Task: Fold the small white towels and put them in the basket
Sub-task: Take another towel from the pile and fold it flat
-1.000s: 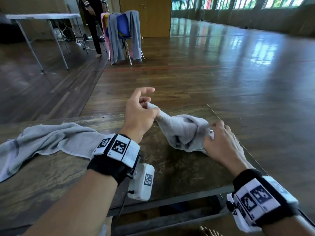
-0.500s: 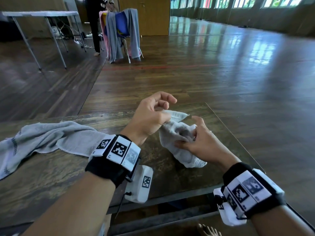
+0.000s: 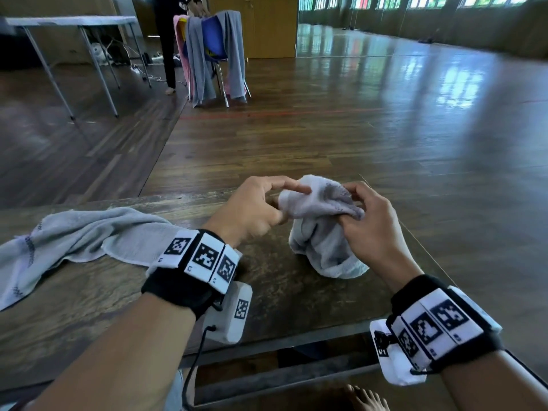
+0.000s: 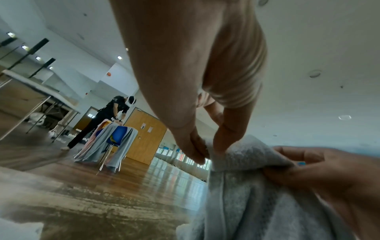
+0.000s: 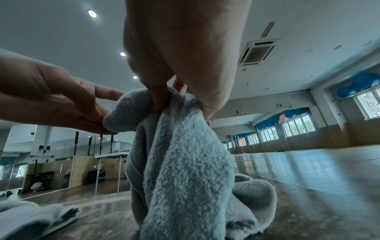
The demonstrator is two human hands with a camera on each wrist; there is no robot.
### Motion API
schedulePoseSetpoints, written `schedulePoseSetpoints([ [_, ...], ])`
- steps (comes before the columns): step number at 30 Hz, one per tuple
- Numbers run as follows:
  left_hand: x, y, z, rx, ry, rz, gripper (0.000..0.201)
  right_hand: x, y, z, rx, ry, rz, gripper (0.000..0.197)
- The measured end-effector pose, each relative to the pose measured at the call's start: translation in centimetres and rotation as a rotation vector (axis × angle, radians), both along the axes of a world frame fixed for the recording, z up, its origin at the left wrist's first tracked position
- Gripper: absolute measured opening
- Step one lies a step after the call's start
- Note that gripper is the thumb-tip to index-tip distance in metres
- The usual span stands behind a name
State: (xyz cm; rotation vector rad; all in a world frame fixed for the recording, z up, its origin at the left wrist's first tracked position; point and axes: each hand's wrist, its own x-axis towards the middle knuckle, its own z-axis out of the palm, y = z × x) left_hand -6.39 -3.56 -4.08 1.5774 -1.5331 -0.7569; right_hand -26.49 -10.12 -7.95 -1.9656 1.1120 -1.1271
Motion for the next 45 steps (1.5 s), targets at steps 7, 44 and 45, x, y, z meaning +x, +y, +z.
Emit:
schedulePoseSetpoints([
  [7,-0.6,-0.5,-0.8,-0.338,-0.280,0.131,0.018,0.3,-0.1,-0.7,0.075,0.130,0.003,0.030],
  [44,1.8,-0.8,0.2,-0.205,-0.295,0.194,0.016,-1.1,-0.9,0.3,-0.207,0.174,-0.221,0.018],
  [45,2.0,-0.9,0.0,-0.230,-0.297,0.230,0.012,-1.2,-1.0,0.2,-0.180,0.194,-0.174,0.020],
])
